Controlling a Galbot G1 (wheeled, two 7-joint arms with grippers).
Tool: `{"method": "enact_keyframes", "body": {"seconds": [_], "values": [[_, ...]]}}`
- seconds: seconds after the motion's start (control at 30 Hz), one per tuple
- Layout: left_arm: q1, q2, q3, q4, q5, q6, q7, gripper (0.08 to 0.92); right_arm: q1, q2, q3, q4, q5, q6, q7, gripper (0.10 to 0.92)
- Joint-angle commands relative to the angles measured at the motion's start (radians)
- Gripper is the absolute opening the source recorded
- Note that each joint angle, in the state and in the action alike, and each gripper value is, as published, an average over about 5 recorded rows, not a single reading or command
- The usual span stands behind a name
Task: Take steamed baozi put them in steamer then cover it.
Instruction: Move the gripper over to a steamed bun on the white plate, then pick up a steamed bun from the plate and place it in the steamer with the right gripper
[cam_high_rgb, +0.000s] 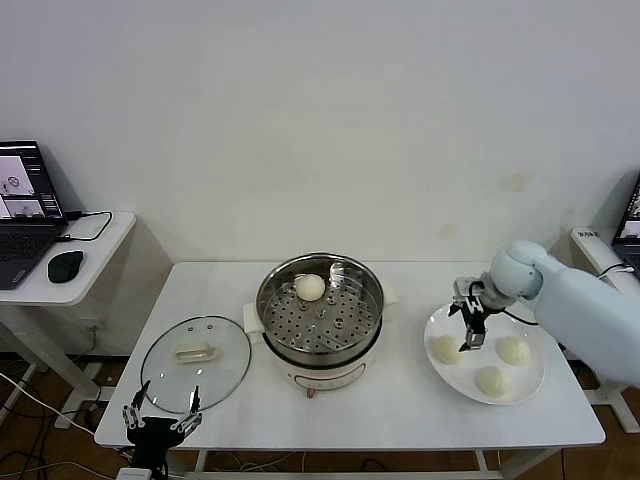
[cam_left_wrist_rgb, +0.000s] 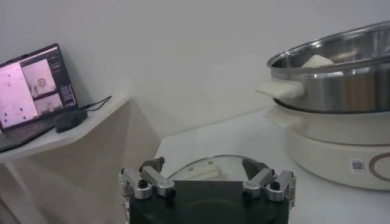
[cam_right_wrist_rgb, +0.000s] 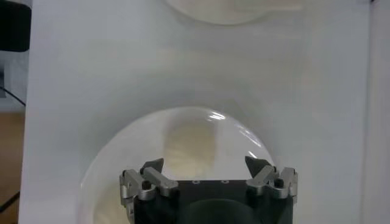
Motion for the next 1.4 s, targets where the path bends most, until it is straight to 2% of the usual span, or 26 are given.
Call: {"method": "enact_keyframes", "body": {"seconds": [0.03, 0.83, 0.93, 1.17, 1.4], "values": [[0.0, 0.0, 0.001, 0.008, 0.002, 0.001, 0.0, 0.823, -0.075, 0.038, 0.059, -0.056, -0.039, 0.018, 0.014, 0.823], [-0.002, 0.0, -0.003, 0.025, 0.004, 0.001, 0.001, 0.823, -0.102, 0.084, 0.088, -0.122, -0.062, 0.018, 0.044, 0.823], [-0.003, 0.0, -0.005, 0.028, 0.004, 0.001, 0.001, 0.823, -0.102, 0.087, 0.088, -0.127, -0.061, 0.017, 0.042, 0.796], [-0.01, 0.001, -0.007, 0.031, 0.003, 0.001, 0.002, 0.823, -0.099, 0.09, 0.085, -0.141, -0.063, 0.014, 0.034, 0.622], [-0.012, 0.0, -0.007, 0.032, 0.003, 0.002, 0.001, 0.823, -0.06, 0.065, 0.079, -0.099, -0.034, 0.001, 0.02, 0.594]]}}
